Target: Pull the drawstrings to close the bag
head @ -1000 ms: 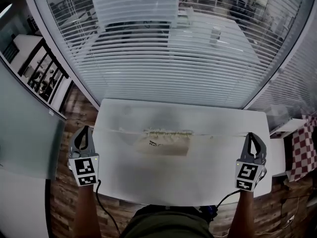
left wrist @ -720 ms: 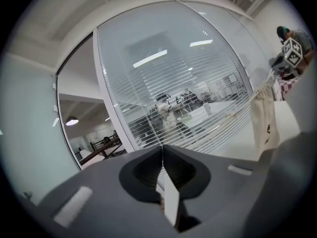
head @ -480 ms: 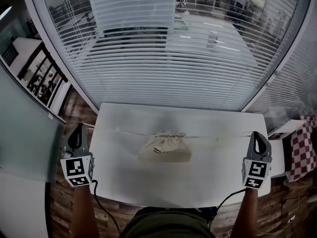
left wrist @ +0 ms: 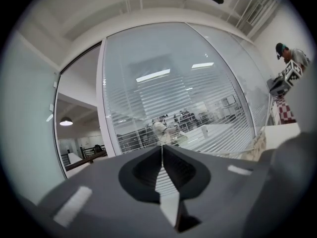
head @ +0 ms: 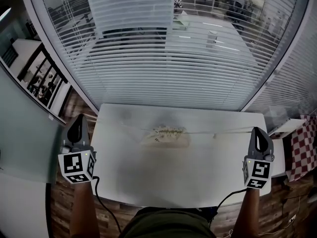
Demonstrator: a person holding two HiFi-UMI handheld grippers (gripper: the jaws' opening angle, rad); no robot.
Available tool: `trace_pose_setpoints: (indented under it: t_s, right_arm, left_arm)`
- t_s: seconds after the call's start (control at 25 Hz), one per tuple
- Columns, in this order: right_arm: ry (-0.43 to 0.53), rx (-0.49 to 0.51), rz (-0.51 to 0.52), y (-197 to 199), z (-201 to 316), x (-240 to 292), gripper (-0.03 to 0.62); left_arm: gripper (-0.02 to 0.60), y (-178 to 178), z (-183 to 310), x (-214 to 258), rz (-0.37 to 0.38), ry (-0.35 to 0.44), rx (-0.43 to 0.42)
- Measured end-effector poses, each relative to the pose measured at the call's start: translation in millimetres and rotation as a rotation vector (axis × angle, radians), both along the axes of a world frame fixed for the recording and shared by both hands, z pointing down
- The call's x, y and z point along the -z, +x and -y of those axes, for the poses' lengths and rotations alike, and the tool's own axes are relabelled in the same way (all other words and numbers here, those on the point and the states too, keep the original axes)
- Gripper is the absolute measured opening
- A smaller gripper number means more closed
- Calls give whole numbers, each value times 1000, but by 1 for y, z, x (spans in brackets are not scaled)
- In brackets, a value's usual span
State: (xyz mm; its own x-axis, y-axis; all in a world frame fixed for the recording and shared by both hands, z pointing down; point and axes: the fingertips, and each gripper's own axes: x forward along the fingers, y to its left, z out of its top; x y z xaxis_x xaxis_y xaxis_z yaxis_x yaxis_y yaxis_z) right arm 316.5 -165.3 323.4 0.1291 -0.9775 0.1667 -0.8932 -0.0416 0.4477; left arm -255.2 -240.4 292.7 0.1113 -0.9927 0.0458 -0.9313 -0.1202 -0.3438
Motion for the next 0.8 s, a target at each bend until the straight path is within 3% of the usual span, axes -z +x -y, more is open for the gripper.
trace_pose_setpoints:
  t_s: [0.8]
  right_arm:
    - [-27, 11, 16, -3, -3, -6, 15]
  left_arm:
    - [8, 1, -6, -2, -18, -22, 0]
